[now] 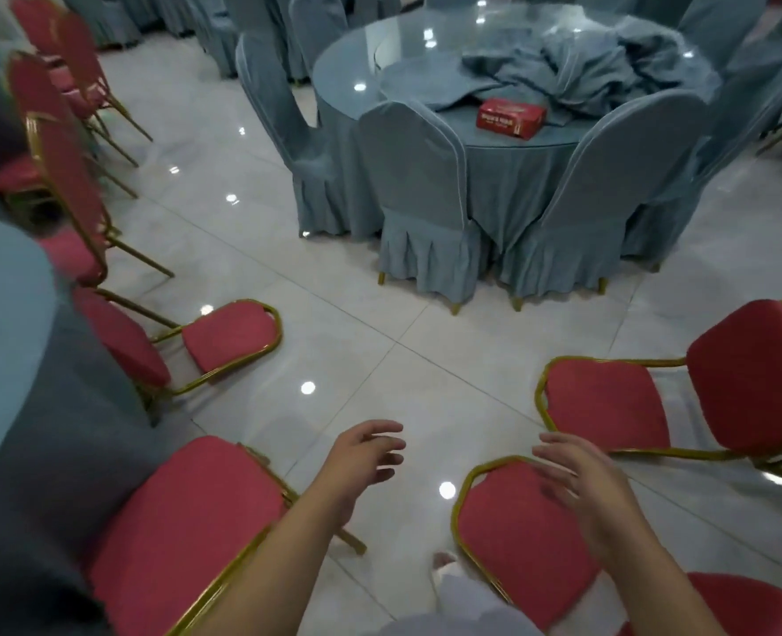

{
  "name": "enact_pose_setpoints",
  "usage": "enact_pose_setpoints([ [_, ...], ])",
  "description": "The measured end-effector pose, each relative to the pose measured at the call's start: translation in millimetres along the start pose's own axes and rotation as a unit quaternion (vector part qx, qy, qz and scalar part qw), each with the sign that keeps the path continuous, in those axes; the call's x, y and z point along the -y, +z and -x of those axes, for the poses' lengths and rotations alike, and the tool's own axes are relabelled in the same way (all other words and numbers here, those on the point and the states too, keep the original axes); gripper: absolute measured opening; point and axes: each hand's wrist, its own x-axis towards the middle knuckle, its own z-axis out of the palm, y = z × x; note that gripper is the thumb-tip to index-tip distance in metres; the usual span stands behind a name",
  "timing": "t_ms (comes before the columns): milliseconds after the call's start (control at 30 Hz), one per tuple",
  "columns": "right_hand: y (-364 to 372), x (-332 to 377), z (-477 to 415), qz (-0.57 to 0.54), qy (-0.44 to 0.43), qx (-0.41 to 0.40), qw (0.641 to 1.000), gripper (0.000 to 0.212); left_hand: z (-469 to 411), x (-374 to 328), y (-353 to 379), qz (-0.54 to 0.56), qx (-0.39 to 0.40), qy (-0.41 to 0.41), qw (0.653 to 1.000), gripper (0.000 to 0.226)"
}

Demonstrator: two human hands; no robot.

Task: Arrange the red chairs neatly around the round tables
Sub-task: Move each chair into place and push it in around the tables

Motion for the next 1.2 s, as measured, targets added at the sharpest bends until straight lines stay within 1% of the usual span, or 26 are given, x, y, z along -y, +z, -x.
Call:
enact_pose_setpoints([
  [100, 53.2, 36.4, -57.1, 0.014, -0.001, 0.056, 0.998, 0.020, -39.8, -29.8, -21.8, 0.036, -0.052, -0.008, 0.998, 0.019],
  [233, 140.0, 81.2, -116.9, 0.091, 0.000, 0.134, 0.987, 0.016, -90.5, -56.7, -69.4, 0.104, -0.132, -0.011, 0.986, 0.019],
  [333, 206.7, 103.9, -157.2, 0.155, -0.009, 0.203, 0.967, 0.015, -127.6, -60.0, -108.1, 0.173, -0.186, -0.021, 0.967, 0.018],
  [433, 277.2, 126.7, -204.6, 0.224, -0.009, 0.249, 0.942, 0.015, -176.0, -61.2, -145.1, 0.227, -0.237, -0.060, 0.943, 0.018],
  [533, 360.9, 158.2, -257.6, 0.265, -0.029, 0.278, 0.923, 0.016, -238.3, -72.2, -190.1, 0.265, -0.256, -0.078, 0.926, 0.019],
  [600, 420.0, 187.1, -288.1, 0.281, -0.040, 0.283, 0.916, 0.016, -280.7, -90.6, -226.9, 0.290, -0.268, -0.083, 0.915, 0.020],
  [667, 470.0, 215.0, -311.6, 0.309, -0.034, 0.273, 0.910, 0.017, -317.2, -112.7, -260.3, 0.313, -0.276, -0.115, 0.902, 0.019],
  [733, 517.0, 238.8, -333.7, 0.333, -0.022, 0.292, 0.896, 0.017, -352.1, -134.2, -289.1, 0.345, -0.282, -0.133, 0.885, 0.017],
  [800, 564.8, 262.4, -358.8, 0.349, -0.022, 0.309, 0.884, 0.016, -390.8, -160.3, -319.9, 0.360, -0.281, -0.126, 0.881, 0.017],
  [933, 640.5, 297.1, -411.4, 0.356, -0.009, 0.309, 0.882, 0.016, -449.5, -207.9, -371.9, 0.374, -0.288, -0.112, 0.874, 0.016],
  [1033, 696.4, 306.9, -452.6, 0.377, 0.013, 0.339, 0.862, 0.016, -484.8, -224.5, -407.8, 0.393, -0.302, -0.081, 0.865, 0.014],
  [1100, 740.3, 312.3, -482.7, 0.399, 0.014, 0.358, 0.844, 0.016, -505.7, -223.9, -426.4, 0.414, -0.325, -0.079, 0.847, 0.015],
  [1133, 764.0, 314.4, -498.2, 0.413, 0.012, 0.368, 0.833, 0.017, -515.1, -220.5, -432.3, 0.429, -0.345, -0.086, 0.831, 0.016],
  [1200, 814.7, 316.0, -530.9, 0.442, 0.009, 0.392, 0.807, 0.016, -530.7, -210.5, -438.1, 0.467, -0.394, -0.109, 0.784, 0.017],
])
